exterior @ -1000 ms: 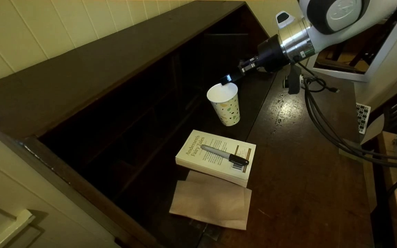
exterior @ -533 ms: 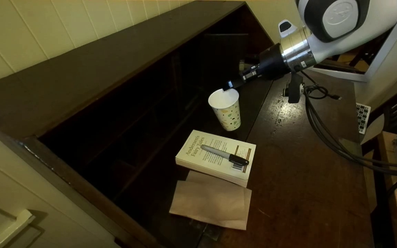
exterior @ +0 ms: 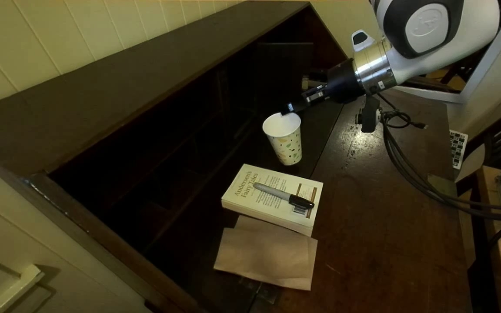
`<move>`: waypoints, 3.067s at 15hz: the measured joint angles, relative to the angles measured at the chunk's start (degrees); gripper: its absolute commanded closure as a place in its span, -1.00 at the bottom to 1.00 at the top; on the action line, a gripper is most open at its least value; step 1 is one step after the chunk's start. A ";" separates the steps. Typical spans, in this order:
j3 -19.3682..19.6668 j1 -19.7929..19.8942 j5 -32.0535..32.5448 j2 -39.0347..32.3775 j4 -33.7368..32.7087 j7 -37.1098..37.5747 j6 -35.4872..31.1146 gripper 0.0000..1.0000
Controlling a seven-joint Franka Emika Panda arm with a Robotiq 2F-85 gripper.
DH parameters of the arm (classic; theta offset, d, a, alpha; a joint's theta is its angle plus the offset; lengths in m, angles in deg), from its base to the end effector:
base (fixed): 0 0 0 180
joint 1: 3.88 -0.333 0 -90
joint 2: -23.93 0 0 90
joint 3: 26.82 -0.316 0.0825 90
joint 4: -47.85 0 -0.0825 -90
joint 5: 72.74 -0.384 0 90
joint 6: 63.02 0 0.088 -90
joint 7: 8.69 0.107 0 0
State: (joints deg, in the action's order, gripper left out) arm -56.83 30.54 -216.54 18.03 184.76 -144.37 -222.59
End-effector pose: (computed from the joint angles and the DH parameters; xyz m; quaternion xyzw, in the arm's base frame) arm 0.4603 -0.0596 0.2615 -0.8783 0.0750 -0.4522 0.1359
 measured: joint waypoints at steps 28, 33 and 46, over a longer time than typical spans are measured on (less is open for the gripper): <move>-0.28 -0.96 0.01 -0.09 2.41 0.00 3.56 -1.00; -0.76 -0.97 0.14 1.44 2.41 0.15 3.32 -1.00; 1.33 -12.29 20.14 6.82 2.43 28.06 -13.73 -1.00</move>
State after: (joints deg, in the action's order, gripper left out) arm -55.50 18.25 -196.40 24.85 187.18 -116.31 -236.32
